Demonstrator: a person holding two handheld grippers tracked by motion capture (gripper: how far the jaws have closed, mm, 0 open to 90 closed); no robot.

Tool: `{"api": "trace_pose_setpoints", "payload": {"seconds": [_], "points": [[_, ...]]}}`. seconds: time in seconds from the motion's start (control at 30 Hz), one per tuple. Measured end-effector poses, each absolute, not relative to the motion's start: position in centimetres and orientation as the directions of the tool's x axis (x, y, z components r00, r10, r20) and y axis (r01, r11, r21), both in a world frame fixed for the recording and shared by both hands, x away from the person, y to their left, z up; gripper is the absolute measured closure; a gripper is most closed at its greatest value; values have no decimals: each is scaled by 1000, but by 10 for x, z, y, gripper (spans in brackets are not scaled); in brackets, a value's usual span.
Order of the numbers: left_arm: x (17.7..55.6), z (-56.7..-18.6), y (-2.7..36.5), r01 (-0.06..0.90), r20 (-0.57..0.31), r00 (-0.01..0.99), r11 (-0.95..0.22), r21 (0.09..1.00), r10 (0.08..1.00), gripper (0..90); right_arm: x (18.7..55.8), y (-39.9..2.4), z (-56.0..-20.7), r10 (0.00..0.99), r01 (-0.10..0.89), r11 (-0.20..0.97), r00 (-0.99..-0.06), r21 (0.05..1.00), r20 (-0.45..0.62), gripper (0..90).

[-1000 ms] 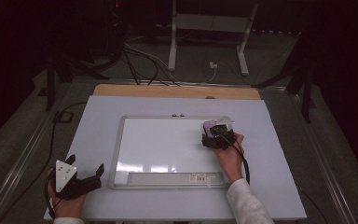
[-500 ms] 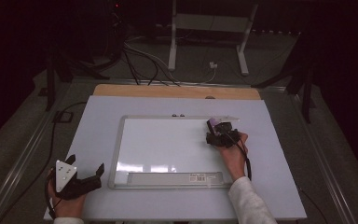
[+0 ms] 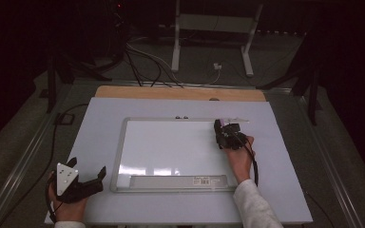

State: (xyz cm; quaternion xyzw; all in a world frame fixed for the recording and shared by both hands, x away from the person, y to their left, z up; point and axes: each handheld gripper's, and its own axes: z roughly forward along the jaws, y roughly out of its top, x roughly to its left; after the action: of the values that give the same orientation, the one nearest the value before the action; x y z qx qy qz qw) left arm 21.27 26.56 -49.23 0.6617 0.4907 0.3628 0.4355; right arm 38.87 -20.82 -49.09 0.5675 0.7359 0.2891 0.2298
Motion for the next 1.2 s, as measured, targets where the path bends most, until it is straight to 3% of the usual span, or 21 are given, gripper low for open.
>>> {"api": "trace_pose_setpoints", "payload": {"seconds": [1.2], "points": [[211,-492,267,331,51,249,-134,934,967,4,402,-221,-494,1000,704,20,-19,710,-9,634]]}}
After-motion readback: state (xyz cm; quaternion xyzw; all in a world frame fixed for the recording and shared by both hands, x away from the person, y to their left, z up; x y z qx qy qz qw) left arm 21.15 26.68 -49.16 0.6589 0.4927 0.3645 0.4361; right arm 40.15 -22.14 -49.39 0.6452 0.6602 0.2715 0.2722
